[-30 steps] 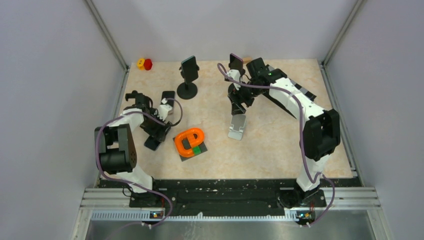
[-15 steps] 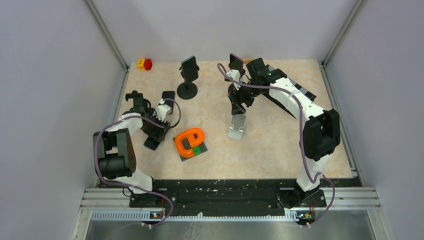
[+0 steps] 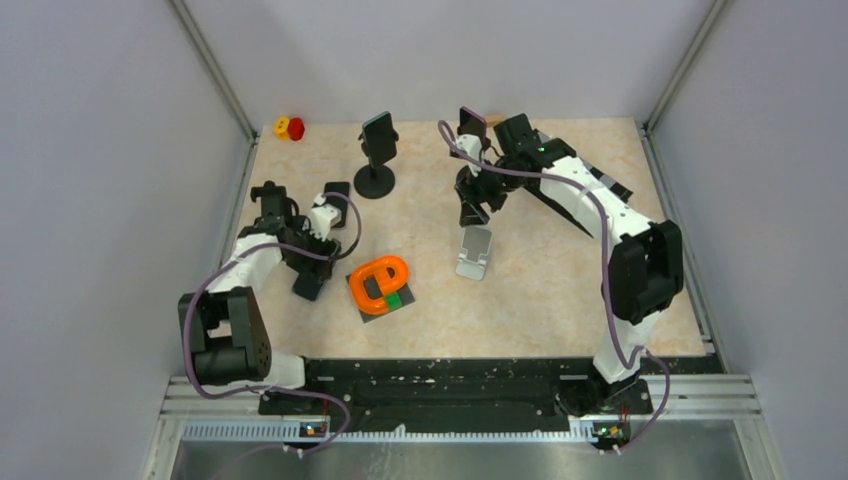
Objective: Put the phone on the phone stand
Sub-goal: Pick up the phone at the center of the board.
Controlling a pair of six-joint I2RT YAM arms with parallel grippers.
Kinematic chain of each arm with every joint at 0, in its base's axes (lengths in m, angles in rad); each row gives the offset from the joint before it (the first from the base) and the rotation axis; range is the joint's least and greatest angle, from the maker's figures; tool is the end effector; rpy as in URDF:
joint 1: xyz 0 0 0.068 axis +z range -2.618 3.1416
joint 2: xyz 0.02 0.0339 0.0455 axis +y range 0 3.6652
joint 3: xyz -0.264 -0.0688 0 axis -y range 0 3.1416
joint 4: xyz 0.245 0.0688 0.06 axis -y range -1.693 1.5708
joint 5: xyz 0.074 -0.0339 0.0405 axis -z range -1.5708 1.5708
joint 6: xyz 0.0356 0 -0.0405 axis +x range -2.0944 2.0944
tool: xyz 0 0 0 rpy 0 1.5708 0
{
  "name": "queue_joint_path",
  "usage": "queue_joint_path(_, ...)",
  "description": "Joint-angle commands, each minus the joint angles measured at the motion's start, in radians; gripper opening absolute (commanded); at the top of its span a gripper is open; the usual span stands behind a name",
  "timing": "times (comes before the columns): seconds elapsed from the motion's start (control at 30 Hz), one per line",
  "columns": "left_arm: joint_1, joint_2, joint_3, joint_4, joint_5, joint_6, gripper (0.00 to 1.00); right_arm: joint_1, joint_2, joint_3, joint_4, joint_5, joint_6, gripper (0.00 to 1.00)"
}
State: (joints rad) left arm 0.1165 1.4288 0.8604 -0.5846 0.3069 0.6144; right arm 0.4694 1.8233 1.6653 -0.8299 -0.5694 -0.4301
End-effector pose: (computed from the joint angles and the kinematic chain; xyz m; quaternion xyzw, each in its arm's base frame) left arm 0.2647 0.0201 0.1949 0.2689 0.9292 -0.0664 0.2448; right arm 0.3432 0.1956 0.3030 -0.4723 0.7928 0.2744 0.2704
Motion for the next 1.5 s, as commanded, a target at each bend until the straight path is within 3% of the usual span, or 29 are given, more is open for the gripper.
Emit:
queue_joint_path(0.0, -0.018, -0.064, 0.031, -0.016, 0.034, -0.024, 0.51, 0.022, -0.068, -0.004, 0.051, -0.037, 0.03, 0.72)
queue_joint_path(0.23, -0.056, -0.119, 0.047, -0.041, 0.049, -0.053, 0.51, 0.037, -0.075, -0.006, 0.091, -0.078, 0.074, 0.72)
queue_joint_path(0.57, -0.348, -0.257, 0.137, -0.081, -0.058, -0.151, 0.52, 0.04, -0.037, -0.041, 0.436, -0.3, 0.417, 0.72)
queue_joint_path(0.83, -0.556, -0.269, 0.23, -0.069, -0.15, -0.202, 0.52, 0.06, 0.041, -0.045, 0.645, -0.435, 0.709, 0.75)
queue_joint_path(1.2, -0.713, -0.227, 0.257, 0.02, -0.296, -0.214, 0.52, 0.129, 0.13, -0.061, 0.697, -0.474, 0.776, 0.75)
queue_joint_path(1.47, -0.744, -0.22, 0.244, 0.076, -0.399, -0.226, 0.52, 0.169, 0.169, -0.091, 0.741, -0.509, 0.807, 0.64)
